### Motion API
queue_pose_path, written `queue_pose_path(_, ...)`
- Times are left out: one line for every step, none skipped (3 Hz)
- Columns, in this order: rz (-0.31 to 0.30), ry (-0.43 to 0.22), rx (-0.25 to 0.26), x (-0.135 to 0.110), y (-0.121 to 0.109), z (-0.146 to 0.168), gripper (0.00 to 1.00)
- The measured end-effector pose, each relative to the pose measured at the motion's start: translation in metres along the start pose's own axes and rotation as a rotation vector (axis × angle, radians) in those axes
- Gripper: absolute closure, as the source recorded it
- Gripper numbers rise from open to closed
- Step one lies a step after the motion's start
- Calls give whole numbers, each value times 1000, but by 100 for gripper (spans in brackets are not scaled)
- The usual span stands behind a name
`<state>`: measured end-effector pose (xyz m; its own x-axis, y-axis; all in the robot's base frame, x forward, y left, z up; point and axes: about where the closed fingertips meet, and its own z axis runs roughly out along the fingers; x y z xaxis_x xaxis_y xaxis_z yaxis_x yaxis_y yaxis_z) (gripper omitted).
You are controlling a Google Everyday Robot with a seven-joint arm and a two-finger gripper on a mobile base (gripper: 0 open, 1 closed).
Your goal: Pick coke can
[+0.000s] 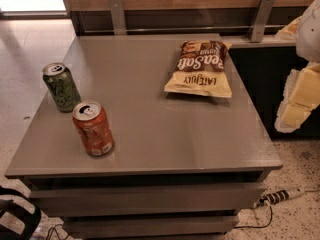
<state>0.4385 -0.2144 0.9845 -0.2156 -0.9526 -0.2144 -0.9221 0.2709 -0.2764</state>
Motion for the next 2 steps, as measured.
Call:
queue_pose_path(0,0,0,0,0,0,0)
queue_pose_path(3,-78,-15,-5,6,3,0)
